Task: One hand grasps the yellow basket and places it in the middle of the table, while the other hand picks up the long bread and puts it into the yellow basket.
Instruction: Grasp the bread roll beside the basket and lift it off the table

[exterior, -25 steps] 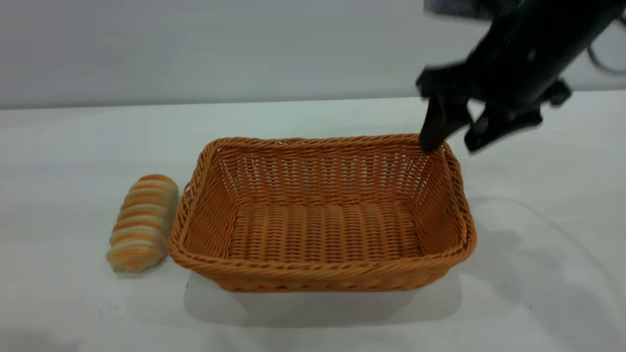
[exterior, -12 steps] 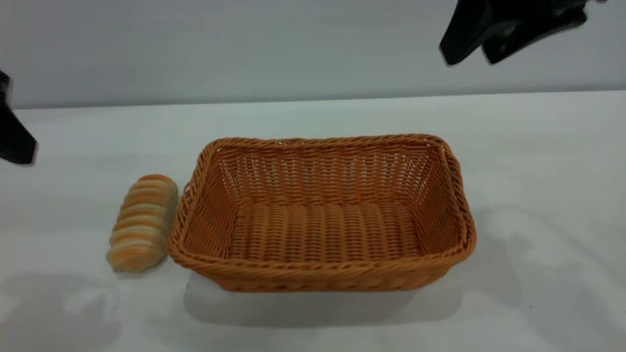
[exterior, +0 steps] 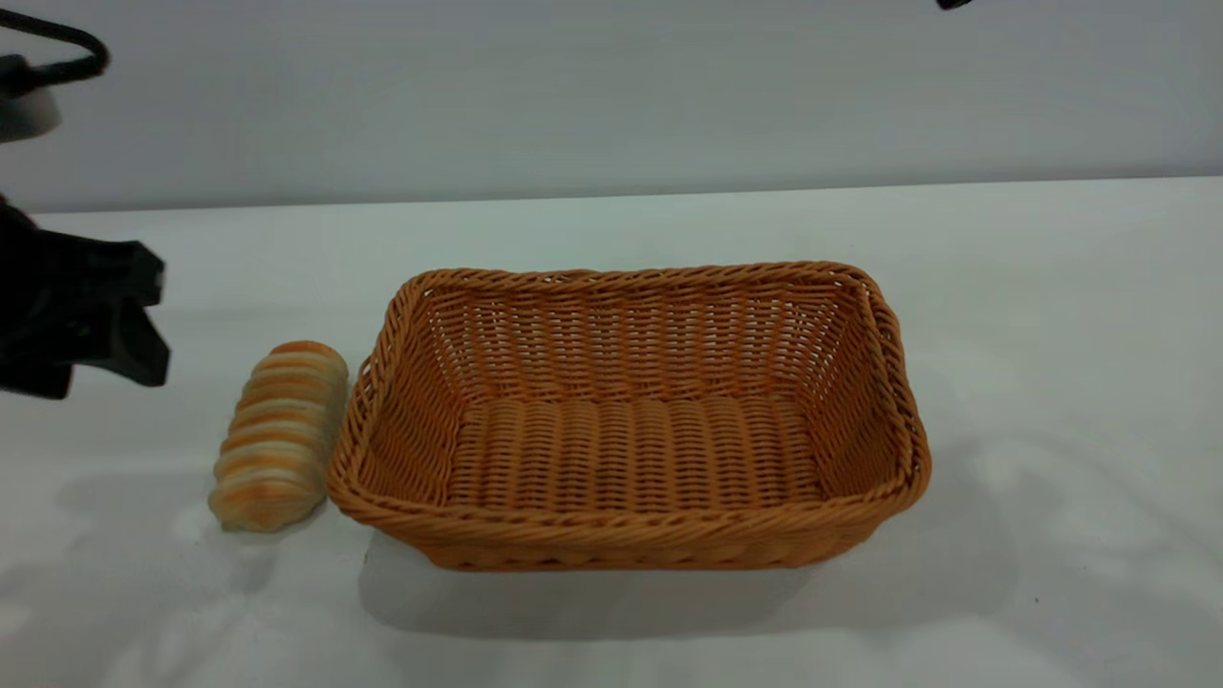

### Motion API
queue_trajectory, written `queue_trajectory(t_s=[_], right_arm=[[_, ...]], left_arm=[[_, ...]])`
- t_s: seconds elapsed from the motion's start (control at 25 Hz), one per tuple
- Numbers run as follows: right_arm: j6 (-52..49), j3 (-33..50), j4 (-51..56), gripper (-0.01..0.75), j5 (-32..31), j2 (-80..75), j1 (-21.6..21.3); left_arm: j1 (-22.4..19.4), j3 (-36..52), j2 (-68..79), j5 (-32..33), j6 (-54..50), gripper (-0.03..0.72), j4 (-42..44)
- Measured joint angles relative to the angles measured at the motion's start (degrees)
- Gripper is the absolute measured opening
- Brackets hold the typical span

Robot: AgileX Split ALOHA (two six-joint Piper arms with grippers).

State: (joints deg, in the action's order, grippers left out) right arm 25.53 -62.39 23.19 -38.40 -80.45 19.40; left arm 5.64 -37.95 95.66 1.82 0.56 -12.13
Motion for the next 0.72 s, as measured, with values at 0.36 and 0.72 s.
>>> queue_trajectory(t_s=[0.36, 0.72], right_arm=[[2.1, 0.0, 0.0, 0.488, -1.5, 3.7, 0.0], [2.2, 0.0, 0.0, 0.487, -1.7, 4.0, 0.0]], left_arm=[[0.0, -8.7, 11.0, -0.2, 0.0, 0.571, -0.1], [0.0, -12.9, 20.2, -0.2, 0.0, 0.571, -0.1]])
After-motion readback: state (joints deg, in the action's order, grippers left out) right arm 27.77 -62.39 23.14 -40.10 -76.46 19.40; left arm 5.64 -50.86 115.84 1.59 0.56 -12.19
